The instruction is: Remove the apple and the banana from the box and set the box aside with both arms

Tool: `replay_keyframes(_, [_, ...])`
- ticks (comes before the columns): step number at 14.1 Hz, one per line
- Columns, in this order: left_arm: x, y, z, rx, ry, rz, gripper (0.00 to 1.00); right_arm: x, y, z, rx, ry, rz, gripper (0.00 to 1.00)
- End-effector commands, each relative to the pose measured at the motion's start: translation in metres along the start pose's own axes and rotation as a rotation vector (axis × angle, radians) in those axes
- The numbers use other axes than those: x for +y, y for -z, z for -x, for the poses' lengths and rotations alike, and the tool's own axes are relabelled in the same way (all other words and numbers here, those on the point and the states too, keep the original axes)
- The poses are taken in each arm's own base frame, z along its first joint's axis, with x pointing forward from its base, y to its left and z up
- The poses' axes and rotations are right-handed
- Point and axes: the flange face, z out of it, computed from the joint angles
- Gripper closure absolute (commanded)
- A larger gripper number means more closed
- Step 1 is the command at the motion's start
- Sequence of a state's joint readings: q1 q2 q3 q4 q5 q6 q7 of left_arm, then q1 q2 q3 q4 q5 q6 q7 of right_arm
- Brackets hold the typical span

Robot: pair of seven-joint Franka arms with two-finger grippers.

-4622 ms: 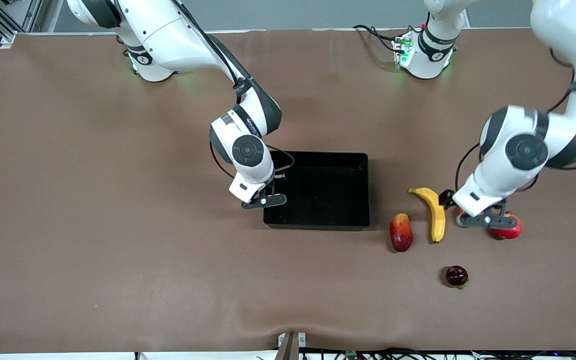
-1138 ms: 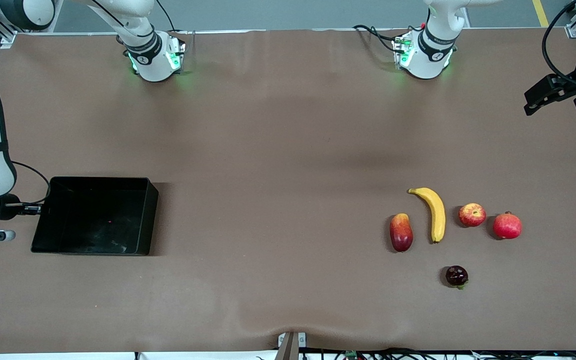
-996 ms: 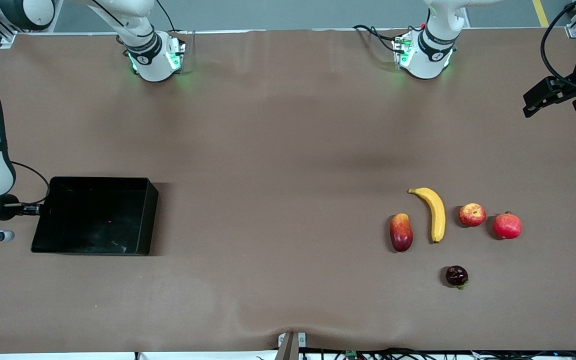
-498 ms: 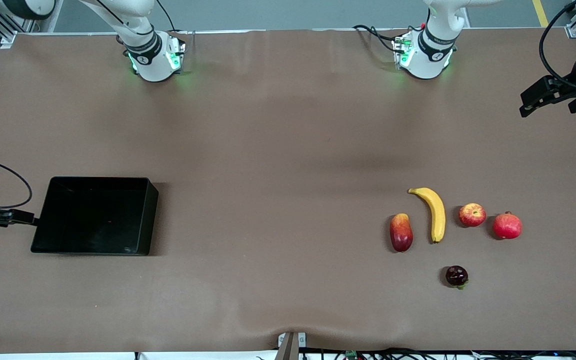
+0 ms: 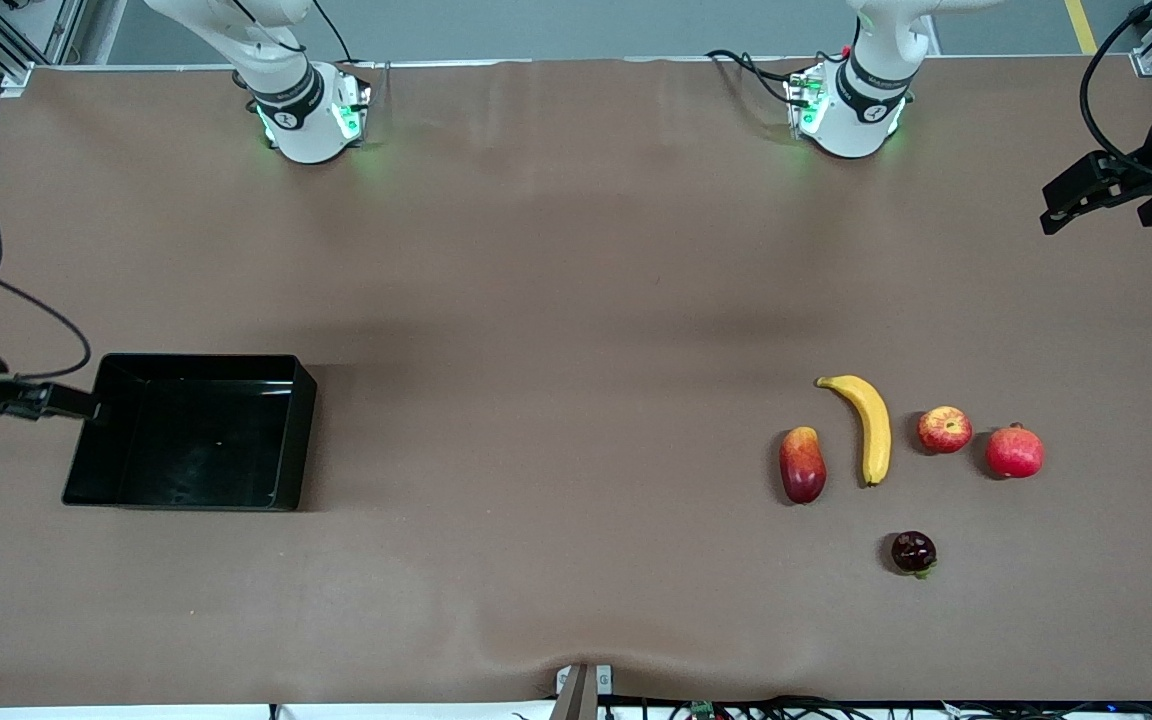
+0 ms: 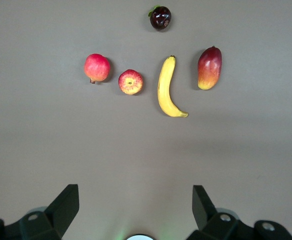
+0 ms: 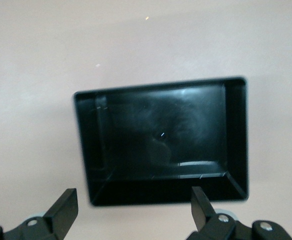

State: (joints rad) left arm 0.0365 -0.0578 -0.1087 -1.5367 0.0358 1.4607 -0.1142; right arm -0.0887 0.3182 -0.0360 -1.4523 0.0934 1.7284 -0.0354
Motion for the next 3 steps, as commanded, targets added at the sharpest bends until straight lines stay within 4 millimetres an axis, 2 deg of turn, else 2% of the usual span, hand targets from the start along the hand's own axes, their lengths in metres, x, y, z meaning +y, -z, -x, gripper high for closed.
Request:
replay_keyframes(1, [-0.001, 0.000, -0.001, 0.002, -0.001, 0.019, 0.00, -0.019, 0.030, 0.029, -0.014, -0.005, 0.012, 0.00])
replay_keyframes(3, [0.001, -0.001, -0.001, 0.001, 0.002, 0.018, 0.00, -0.019, 0.050, 0.043, -0.025, -0.004, 0.011, 0.00])
